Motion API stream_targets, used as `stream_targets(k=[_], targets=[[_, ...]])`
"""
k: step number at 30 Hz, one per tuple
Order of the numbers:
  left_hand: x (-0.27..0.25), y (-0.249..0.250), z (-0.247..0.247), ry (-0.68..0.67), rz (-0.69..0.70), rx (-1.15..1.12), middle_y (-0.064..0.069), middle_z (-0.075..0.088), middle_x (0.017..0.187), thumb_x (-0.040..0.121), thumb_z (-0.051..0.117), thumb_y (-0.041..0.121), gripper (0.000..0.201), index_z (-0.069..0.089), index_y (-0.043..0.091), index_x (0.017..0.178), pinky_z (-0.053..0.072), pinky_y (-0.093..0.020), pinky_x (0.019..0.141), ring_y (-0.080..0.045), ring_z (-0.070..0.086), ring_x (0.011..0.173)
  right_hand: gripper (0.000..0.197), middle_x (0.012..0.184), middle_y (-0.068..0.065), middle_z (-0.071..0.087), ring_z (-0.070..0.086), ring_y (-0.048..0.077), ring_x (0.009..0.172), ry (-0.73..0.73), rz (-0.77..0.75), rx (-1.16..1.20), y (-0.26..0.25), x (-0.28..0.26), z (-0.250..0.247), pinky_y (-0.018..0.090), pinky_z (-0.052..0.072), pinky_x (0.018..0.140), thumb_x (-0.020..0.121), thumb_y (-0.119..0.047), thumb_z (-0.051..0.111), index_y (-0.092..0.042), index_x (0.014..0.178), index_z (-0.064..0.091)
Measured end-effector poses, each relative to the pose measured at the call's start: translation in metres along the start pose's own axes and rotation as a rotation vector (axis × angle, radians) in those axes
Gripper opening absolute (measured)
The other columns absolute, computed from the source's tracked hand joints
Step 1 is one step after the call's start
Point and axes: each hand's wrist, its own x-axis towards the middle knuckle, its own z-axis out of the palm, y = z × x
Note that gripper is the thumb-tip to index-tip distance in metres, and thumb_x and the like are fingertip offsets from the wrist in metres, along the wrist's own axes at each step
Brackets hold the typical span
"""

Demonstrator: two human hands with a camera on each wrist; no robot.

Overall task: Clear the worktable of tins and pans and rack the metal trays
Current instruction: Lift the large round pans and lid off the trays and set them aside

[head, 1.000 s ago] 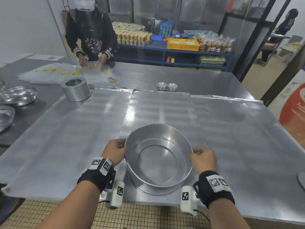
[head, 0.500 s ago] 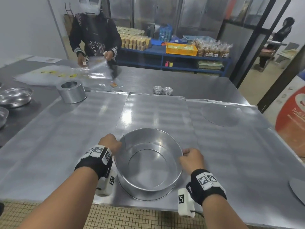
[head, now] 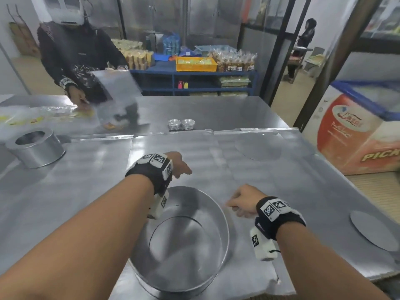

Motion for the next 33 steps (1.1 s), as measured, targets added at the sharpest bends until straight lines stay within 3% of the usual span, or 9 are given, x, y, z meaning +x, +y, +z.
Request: stream_targets(k=[6, 8, 12, 16, 19, 22, 24, 28, 33], targets=[[0.041, 0.077, 0.002, -0.036, 0.114, 0.09, -0.009, 0.073, 0.117, 0.095, 0.063, 0.033, 0.026, 0.067, 0.008, 0.094, 0.039, -0.02, 0.05, -0.02, 0.059, 0.073, 0.02, 0.076, 0.008, 0.069, 0.065, 0.023, 0.061, 0.085, 0.126, -0.103, 0.022, 0.021, -0.067, 0.019, 0.045, 0.043, 0.086, -0.023, 0.073, -0.003, 0.083, 0.069], [0.055, 0.103, 0.007, -0.045, 0.16, 0.065, -0.01, 0.073, 0.114, 0.096, 0.062, 0.034, 0.036, 0.069, 0.001, 0.109, 0.042, -0.02, 0.054, -0.022, 0.06, 0.081, 0.024, 0.079, 0.01, 0.072, 0.066, 0.023, 0.06, 0.136, 0.151, -0.114, 0.031, 0.034, -0.093, 0.019, 0.046, 0.043, 0.086, -0.022, 0.074, 0.002, 0.088, 0.071], [0.097, 0.155, 0.018, -0.108, 0.158, -0.019, -0.01, 0.074, 0.109, 0.092, 0.067, 0.037, 0.038, 0.07, 0.004, 0.11, 0.053, -0.026, 0.06, -0.03, 0.067, 0.089, 0.028, 0.065, 0.005, 0.067, 0.062, 0.019, 0.054, 0.214, 0.177, -0.236, 0.054, 0.071, -0.153, 0.019, 0.045, 0.04, 0.084, -0.022, 0.076, 0.004, 0.096, 0.072], [0.154, 0.207, 0.025, -0.087, 0.104, 0.064, -0.007, 0.073, 0.107, 0.093, 0.067, 0.033, 0.028, 0.067, 0.007, 0.101, 0.045, -0.018, 0.043, -0.021, 0.065, 0.074, 0.038, 0.105, 0.015, 0.073, 0.067, 0.028, 0.09, 0.235, 0.154, -0.401, 0.076, 0.127, -0.218, 0.03, 0.053, 0.075, 0.087, -0.029, 0.073, 0.001, 0.11, 0.071], [0.207, 0.24, 0.036, -0.05, 0.055, 0.123, -0.008, 0.068, 0.095, 0.091, 0.07, 0.029, 0.021, 0.062, 0.01, 0.086, 0.04, -0.014, 0.037, -0.013, 0.057, 0.049, 0.042, 0.116, 0.014, 0.07, 0.067, 0.029, 0.104, 0.284, 0.114, -0.444, 0.091, 0.175, -0.26, 0.031, 0.051, 0.083, 0.085, -0.032, 0.076, -0.002, 0.113, 0.069], [0.259, 0.264, 0.051, -0.013, 0.006, 0.187, -0.011, 0.074, 0.101, 0.085, 0.074, 0.034, 0.034, 0.066, 0.007, 0.105, 0.06, -0.028, 0.074, -0.025, 0.069, 0.072, 0.045, 0.121, 0.012, 0.068, 0.065, 0.031, 0.112, 0.264, 0.097, -0.453, 0.103, 0.221, -0.291, 0.031, 0.051, 0.089, 0.085, -0.032, 0.076, -0.003, 0.118, 0.067], [0.288, 0.278, 0.061, 0.012, -0.014, 0.253, -0.015, 0.073, 0.114, 0.086, 0.073, 0.035, 0.039, 0.069, 0.005, 0.111, 0.056, -0.041, 0.093, -0.032, 0.071, 0.099, 0.043, 0.119, 0.011, 0.069, 0.065, 0.03, 0.111, 0.246, 0.09, -0.472, 0.109, 0.252, -0.303, 0.03, 0.05, 0.087, 0.085, -0.032, 0.075, -0.003, 0.115, 0.068], [0.344, 0.287, 0.084, 0.035, -0.048, 0.356, -0.006, 0.064, 0.114, 0.088, 0.073, 0.036, 0.047, 0.063, 0.013, 0.127, 0.05, -0.038, 0.098, -0.029, 0.062, 0.116, 0.048, 0.111, 0.015, 0.07, 0.066, 0.031, 0.106, 0.237, 0.091, -0.416, 0.119, 0.307, -0.316, 0.028, 0.049, 0.076, 0.081, -0.043, 0.078, -0.003, 0.106, 0.068], [0.4, 0.282, 0.109, 0.017, -0.184, 0.444, 0.008, 0.056, 0.082, 0.067, 0.087, 0.05, 0.047, 0.057, 0.026, 0.092, 0.057, -0.039, 0.087, -0.028, 0.067, 0.097, 0.072, 0.11, 0.013, 0.067, 0.063, 0.034, 0.106, 0.27, 0.1, -0.39, 0.12, 0.354, -0.32, 0.036, 0.053, 0.089, 0.052, -0.073, 0.082, -0.016, 0.085, 0.054]])
